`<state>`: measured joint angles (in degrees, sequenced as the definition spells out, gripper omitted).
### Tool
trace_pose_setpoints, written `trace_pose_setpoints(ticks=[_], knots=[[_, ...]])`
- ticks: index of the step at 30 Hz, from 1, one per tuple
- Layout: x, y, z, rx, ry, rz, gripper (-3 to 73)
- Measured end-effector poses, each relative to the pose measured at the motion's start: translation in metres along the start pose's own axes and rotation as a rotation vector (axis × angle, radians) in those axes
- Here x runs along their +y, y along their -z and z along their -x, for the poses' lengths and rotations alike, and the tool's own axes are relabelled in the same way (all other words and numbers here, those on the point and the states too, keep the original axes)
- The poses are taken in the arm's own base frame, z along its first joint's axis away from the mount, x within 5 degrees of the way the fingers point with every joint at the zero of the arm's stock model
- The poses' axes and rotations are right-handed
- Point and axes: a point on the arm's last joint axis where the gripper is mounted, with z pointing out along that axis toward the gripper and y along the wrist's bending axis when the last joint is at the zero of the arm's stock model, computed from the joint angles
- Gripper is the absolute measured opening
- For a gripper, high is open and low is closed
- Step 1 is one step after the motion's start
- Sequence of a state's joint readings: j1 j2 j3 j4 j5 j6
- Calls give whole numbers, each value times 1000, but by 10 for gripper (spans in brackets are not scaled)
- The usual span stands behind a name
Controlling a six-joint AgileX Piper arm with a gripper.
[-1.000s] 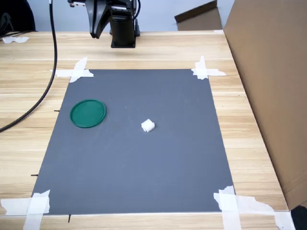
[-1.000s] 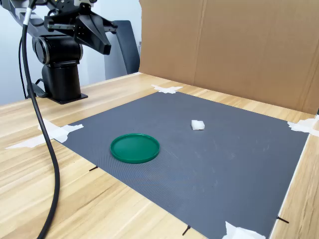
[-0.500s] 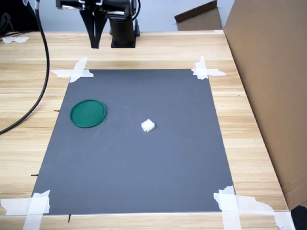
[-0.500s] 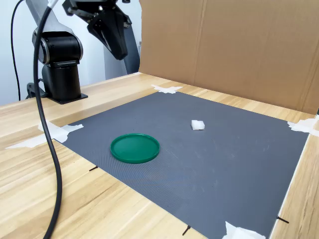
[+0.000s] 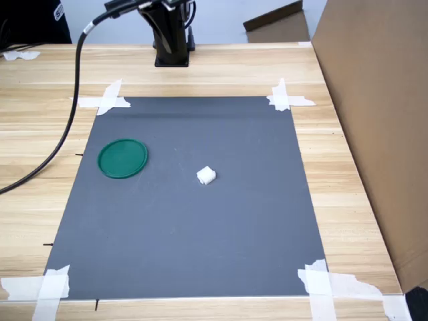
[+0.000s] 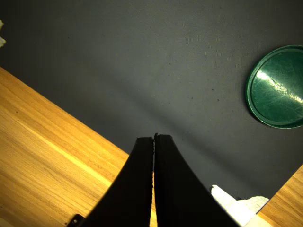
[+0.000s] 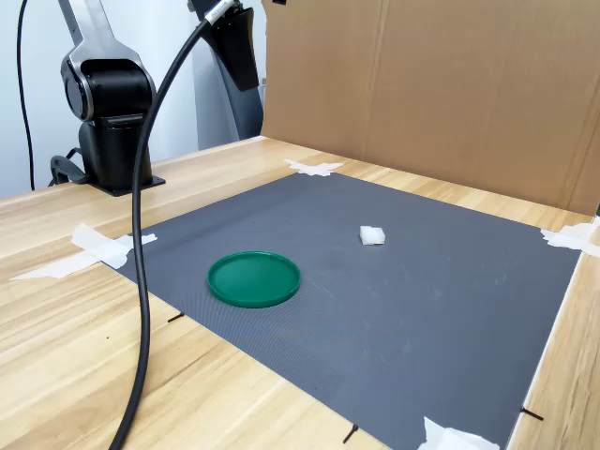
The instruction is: Grasp a white terminal and put it in the green lid.
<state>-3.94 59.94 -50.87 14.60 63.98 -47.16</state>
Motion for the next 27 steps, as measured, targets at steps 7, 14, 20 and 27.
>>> trace_pose_setpoints(ticks=[7, 14, 20, 27], knots=[[-25, -7, 24, 26, 5, -1, -28], [-60, 1, 67, -61, 41, -84, -28], [-74, -9, 81, -99, 73, -114, -28], [-68, -23, 93, -80, 175, -122, -28]])
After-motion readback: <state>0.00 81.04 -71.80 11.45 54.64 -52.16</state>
